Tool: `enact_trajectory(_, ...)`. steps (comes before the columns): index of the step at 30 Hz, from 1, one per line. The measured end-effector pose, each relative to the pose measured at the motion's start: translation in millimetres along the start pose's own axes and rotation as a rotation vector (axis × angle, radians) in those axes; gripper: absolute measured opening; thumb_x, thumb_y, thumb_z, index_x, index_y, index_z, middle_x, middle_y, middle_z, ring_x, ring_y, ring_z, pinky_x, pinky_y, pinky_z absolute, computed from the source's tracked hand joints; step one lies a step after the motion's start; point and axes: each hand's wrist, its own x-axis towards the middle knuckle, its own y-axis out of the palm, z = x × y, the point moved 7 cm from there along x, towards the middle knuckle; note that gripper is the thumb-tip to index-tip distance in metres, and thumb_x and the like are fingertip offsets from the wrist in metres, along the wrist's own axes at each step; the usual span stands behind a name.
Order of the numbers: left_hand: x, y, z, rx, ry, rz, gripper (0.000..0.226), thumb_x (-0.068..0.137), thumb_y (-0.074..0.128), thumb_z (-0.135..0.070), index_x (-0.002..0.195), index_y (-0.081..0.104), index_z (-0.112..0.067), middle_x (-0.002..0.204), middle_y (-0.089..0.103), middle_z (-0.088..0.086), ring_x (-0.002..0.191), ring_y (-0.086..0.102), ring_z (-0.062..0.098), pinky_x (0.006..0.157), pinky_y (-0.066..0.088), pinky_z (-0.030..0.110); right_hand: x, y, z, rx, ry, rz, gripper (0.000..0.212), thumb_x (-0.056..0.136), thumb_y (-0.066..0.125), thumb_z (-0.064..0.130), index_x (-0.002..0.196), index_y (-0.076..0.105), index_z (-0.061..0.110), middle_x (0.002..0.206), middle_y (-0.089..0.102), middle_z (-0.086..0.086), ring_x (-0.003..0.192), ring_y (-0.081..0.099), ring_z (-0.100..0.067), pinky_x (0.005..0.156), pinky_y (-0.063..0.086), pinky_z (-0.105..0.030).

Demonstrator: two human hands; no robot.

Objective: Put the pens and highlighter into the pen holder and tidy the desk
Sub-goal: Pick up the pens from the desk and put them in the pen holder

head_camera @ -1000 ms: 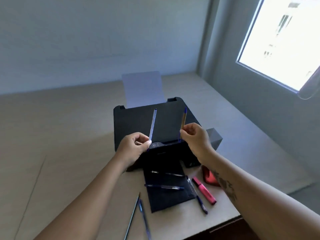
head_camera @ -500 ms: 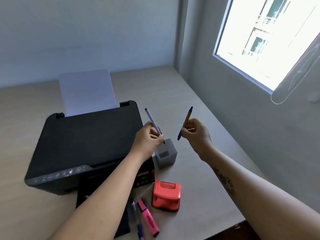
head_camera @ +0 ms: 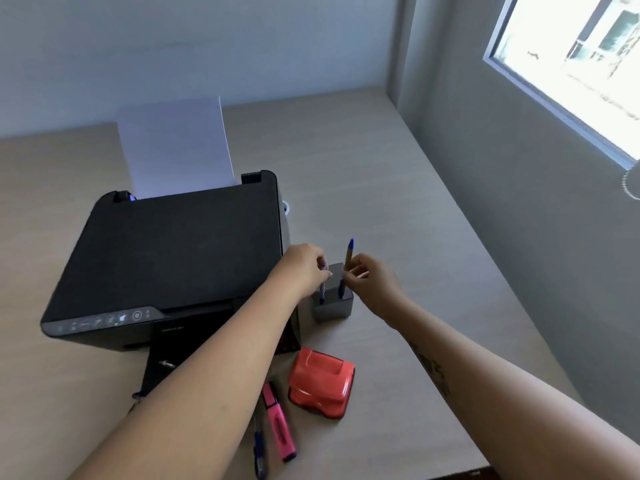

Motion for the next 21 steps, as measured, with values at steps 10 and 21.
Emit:
enact_trajectory(10, 13.9, 6.9, -3.9, 0.217, 0.001, 0.097, 0.020, 0.087, 0.069, -0.021, 0.102, 0.071, -0.008, 0.106, 0.070, 0.013, 0.095, 0.067, 0.029, 0.079, 0.055, 0.034, 9.6, 8.8, -9.5, -0.113, 0.003, 0.037, 0.015, 0.086, 0.063, 0.014, 0.096, 0.070, 0.004, 0.090, 0.071, -0.015, 0.079, 0.061, -0.025, 0.066, 0.044, -0.032)
enact_trajectory(21, -31.3, -83.6, 27.4, -0.108, 0.136, -0.284, 0.008, 0.086, 0.067, -0.020, 0.081, 0.070, -0.015, 0.071, 0.070, -0.001, 0.067, 0.067, 0.018, 0.069, 0.058, 0.034, -6.2, -26.2, 50.1, 0.009, -0.109, -0.167, 0.011, 0.087, 0.062, 0.017, 0.092, 0.069, 0.010, 0.081, 0.066, 0.000, 0.070, 0.055, -0.013, 0.057, 0.041, -0.019)
